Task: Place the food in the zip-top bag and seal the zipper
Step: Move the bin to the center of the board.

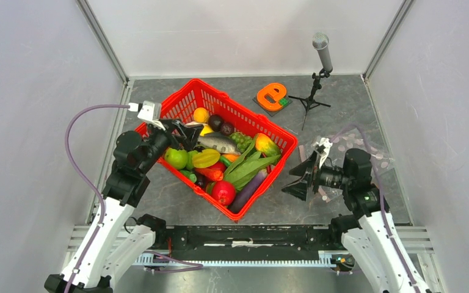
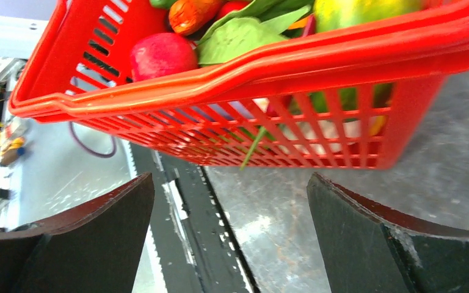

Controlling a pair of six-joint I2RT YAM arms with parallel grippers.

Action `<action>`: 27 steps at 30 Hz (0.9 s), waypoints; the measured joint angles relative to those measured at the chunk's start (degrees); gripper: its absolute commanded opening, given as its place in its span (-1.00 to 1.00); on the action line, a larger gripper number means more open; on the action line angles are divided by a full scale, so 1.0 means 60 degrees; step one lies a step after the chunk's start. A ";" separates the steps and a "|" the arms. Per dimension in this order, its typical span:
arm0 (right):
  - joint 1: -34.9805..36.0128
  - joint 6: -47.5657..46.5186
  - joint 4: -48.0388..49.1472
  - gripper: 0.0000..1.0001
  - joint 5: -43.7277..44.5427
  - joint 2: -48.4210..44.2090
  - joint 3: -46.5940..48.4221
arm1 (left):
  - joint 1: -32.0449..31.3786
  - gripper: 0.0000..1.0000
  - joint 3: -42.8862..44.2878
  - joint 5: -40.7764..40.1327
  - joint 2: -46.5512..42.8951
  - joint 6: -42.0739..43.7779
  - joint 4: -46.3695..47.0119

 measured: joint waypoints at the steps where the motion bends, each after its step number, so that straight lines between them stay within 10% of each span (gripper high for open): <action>1: 0.0211 0.0262 0.0219 0.98 -0.0022 0.0004 -0.0168 | 0.0000 1.00 0.0018 -0.0018 0.0015 0.0000 -0.0004; 16: 0.5668 0.3621 0.5803 0.86 0.4047 0.0561 -0.2860 | 0.0000 1.00 0.0310 -0.0306 -0.0091 0.0004 -0.0270; 27: 0.8371 0.2728 0.8466 0.96 0.7748 0.4462 -0.2069 | 0.0000 1.00 0.0444 -0.0393 -0.0157 0.0018 -0.0605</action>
